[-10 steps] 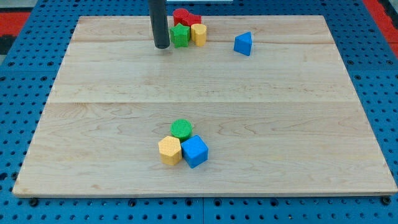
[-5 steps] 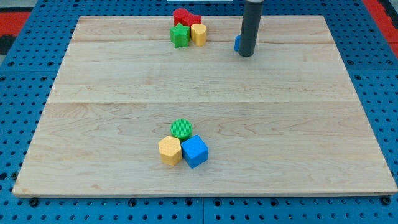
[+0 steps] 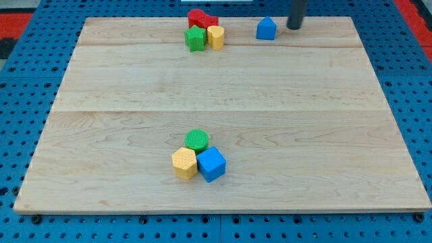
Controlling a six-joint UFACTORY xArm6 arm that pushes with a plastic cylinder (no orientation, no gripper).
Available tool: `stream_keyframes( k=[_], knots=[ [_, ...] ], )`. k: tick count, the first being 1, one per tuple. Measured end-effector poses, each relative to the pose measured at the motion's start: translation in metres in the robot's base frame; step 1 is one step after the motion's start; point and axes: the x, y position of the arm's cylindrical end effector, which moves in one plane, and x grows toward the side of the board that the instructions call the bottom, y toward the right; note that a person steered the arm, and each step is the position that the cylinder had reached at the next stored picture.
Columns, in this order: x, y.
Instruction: Move the blue triangle into the red star
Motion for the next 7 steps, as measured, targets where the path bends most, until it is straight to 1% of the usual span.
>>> stream_keyframes(
  k=[1, 2, 3, 4, 5, 7],
  knots=[
    [0.000, -0.060],
    [0.000, -0.076],
    [0.000, -0.031],
    [0.016, 0.003],
    [0.037, -0.006],
    [0.039, -0.040]
  ],
)
